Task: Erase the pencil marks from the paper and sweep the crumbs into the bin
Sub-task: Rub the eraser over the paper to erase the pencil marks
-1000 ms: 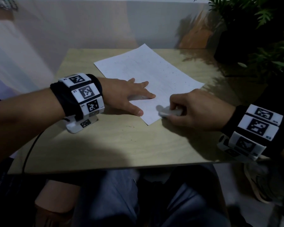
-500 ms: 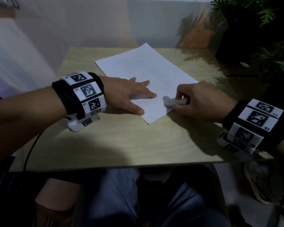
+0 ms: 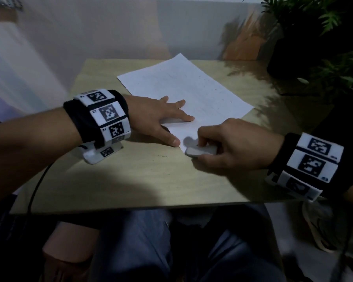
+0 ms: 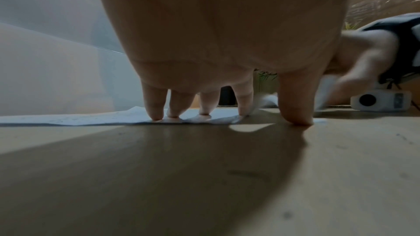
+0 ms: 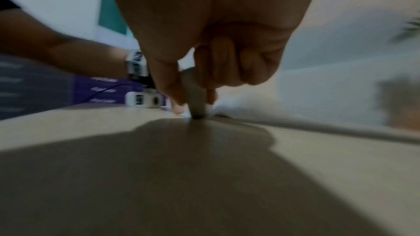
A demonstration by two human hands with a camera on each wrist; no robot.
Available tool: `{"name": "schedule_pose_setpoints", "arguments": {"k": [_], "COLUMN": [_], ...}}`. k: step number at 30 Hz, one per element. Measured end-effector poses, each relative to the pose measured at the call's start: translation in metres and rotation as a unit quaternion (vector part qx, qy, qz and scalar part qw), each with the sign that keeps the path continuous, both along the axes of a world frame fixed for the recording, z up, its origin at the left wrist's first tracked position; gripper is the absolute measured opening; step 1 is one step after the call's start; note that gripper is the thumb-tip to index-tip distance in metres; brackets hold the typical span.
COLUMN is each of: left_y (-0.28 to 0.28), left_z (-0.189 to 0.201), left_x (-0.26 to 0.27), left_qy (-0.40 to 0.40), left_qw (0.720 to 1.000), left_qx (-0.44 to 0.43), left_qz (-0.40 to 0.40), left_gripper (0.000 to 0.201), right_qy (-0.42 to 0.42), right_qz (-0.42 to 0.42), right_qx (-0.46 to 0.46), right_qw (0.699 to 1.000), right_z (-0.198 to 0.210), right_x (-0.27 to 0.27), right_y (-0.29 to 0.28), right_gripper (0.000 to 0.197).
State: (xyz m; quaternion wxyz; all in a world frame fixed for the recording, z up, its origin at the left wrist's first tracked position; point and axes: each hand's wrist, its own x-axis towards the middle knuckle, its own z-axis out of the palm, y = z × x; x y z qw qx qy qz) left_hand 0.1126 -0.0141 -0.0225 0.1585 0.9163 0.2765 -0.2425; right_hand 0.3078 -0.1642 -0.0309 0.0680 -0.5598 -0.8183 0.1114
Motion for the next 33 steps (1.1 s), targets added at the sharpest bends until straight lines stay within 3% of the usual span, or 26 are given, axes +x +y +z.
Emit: {"name": "schedule_pose_setpoints", "arguments": {"k": [3, 5, 9, 14, 19, 23, 27, 29, 31, 33], "left_y": [-0.002, -0.002, -0.001, 0.001, 0.002, 0.002, 0.000, 0.001, 0.001, 0.000], "left_z": [0.001, 0.000, -0.001, -0.004, -0.004, -0.005, -0.004, -0.004, -0.004, -0.003], "left_x": [-0.002, -0.001, 0.002, 0.000, 0.001, 0.000, 0.001, 0.002, 0.001, 0.001], "left_qy": [-0.005, -0.005, 0.002, -0.001, -0.006, -0.007, -0.010, -0.011, -0.006, -0.003], "left_qw": [1.000, 1.000, 1.000, 1.000, 1.000, 1.000, 1.000, 1.000, 1.000, 1.000], "left_qx": [-0.008, 0.003, 0.014, 0.010, 0.009, 0.008, 0.017, 0.012, 0.011, 0.016], "left_qz": [0.005, -0.001, -0.011, -0.010, -0.006, -0.006, -0.007, -0.007, -0.008, -0.010], "left_gripper": [0.086, 0.084, 0.084, 0.088, 0.088, 0.086, 0.082, 0.083, 0.086, 0.085], "right_qy": [0.067, 0.081, -0.005, 0.069, -0.012, 0.054, -0.011, -0.010, 0.033, 0.059], "right_qz": [-0.001, -0.031, -0.083, -0.008, -0.080, -0.028, -0.104, -0.074, -0.021, -0.026], "right_qx": [-0.061, -0.024, 0.078, -0.067, 0.077, -0.032, 0.043, 0.047, -0.028, -0.070], "right_qw": [0.996, 0.996, 0.994, 0.995, 0.994, 0.998, 0.994, 0.996, 0.999, 0.995], "right_z": [0.009, 0.009, 0.004, 0.006, 0.000, 0.003, 0.003, 0.002, 0.005, 0.007], "right_x": [0.002, 0.007, 0.006, 0.000, 0.006, 0.000, 0.007, 0.003, -0.004, -0.003], "right_y": [0.001, 0.004, 0.009, 0.006, 0.012, 0.008, 0.018, 0.014, 0.008, 0.010], "right_gripper": [0.042, 0.037, 0.040, 0.035, 0.047, 0.049, 0.044, 0.045, 0.046, 0.046]}}
